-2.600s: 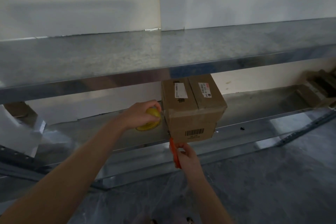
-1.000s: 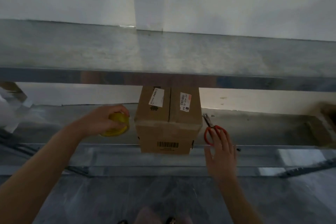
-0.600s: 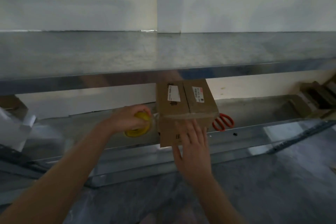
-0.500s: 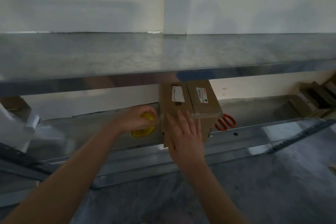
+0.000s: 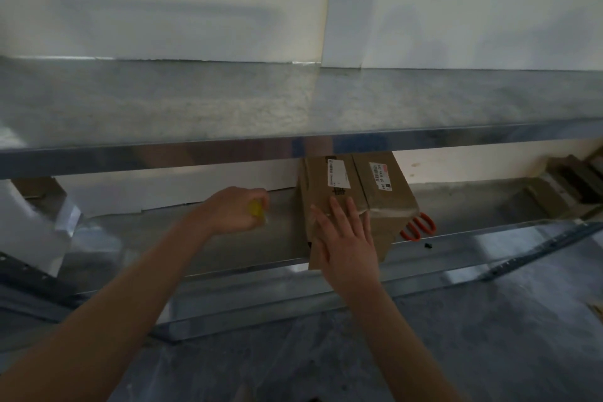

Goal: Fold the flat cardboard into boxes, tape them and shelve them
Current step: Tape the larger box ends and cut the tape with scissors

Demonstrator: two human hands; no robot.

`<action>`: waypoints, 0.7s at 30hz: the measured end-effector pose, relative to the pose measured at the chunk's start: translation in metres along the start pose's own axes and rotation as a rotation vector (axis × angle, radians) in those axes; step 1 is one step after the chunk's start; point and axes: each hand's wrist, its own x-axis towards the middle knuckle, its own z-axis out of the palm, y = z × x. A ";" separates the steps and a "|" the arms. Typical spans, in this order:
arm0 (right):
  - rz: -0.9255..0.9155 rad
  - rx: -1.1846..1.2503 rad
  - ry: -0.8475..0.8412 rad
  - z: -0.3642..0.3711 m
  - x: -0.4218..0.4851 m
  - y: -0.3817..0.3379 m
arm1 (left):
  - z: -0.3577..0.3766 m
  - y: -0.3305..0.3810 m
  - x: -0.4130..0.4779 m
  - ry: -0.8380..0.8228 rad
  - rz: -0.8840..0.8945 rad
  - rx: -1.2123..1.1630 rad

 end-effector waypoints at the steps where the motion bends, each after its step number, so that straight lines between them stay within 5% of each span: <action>1: -0.002 -0.005 -0.002 -0.001 0.000 0.002 | -0.002 -0.006 -0.003 0.002 -0.016 -0.021; 13: -0.037 -0.004 0.022 -0.013 -0.006 -0.010 | 0.006 0.006 -0.031 0.055 0.018 -0.323; 18: -0.102 0.280 0.245 -0.011 -0.023 -0.043 | 0.007 0.010 -0.049 0.133 0.077 -0.315; 21: 0.058 0.648 0.056 -0.005 -0.026 -0.072 | 0.015 0.010 -0.063 0.163 0.131 -0.287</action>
